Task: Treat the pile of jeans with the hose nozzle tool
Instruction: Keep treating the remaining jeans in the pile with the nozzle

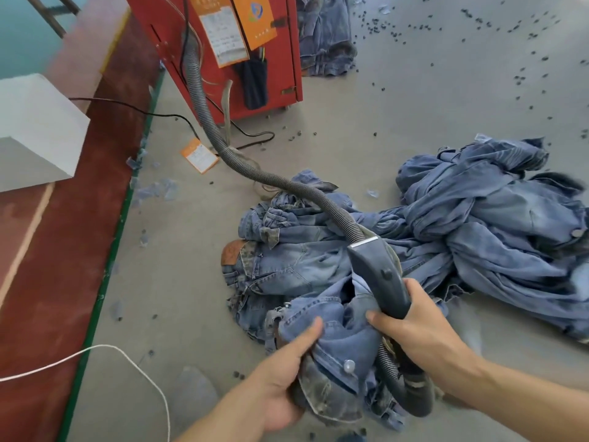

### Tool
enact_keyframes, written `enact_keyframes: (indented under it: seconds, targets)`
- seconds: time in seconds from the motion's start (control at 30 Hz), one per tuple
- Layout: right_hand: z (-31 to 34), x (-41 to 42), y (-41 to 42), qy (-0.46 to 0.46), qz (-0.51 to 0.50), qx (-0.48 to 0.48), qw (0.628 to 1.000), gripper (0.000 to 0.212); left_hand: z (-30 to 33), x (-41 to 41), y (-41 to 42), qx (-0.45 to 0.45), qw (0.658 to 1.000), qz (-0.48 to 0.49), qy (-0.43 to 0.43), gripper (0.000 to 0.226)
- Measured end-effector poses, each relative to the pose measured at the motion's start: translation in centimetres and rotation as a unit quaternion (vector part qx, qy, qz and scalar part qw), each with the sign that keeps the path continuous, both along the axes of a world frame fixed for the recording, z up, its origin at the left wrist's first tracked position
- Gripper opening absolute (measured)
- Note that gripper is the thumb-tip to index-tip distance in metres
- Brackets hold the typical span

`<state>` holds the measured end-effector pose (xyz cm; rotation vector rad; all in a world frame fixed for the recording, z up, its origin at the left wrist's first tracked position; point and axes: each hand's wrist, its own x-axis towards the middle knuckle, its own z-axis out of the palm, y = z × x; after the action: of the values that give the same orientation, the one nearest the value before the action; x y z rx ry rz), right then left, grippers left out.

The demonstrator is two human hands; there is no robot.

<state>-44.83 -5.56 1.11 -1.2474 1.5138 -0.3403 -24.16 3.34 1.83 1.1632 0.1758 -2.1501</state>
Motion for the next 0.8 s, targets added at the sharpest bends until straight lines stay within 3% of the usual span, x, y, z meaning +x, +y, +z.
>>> enact_keyframes:
  seconds: [0.1,0.27,0.43,0.53,0.67,0.73,0.8]
  targets:
    - [-0.3,-0.1,-0.3,0.022,0.004,-0.022,1.000,0.039,-0.9,0.8,-1.2,-0.009,0.995,0.059,-0.082,0.047]
    - [-0.4,-0.2,-0.8,0.044,-0.004,-0.019,0.999,0.042,-1.6,2.7,-1.9,-0.083,0.987,0.139,-0.019,0.040]
    - [1.9,-0.6,-2.7,0.119,0.139,-0.112,0.977,0.049,-1.8,4.0,-2.3,-0.083,0.981,0.170,-0.037,0.040]
    - [4.9,-1.9,-4.8,0.146,0.228,-0.197,0.942,0.039,-1.2,4.3,-2.4,-0.086,0.982,0.168,-0.028,0.041]
    - [7.5,-1.3,-6.3,0.144,0.359,-0.174,0.906,0.039,0.0,3.8,-3.2,-0.124,0.984,0.125,-0.002,0.049]
    - [8.2,0.1,-5.8,0.120,0.341,-0.188,0.913,0.042,0.8,3.6,-3.8,-0.137,0.987,0.087,0.009,0.060]
    - [9.2,1.4,-5.8,0.070,0.255,-0.212,0.941,0.030,1.7,3.6,-4.5,-0.139,0.988,0.068,0.029,0.068]
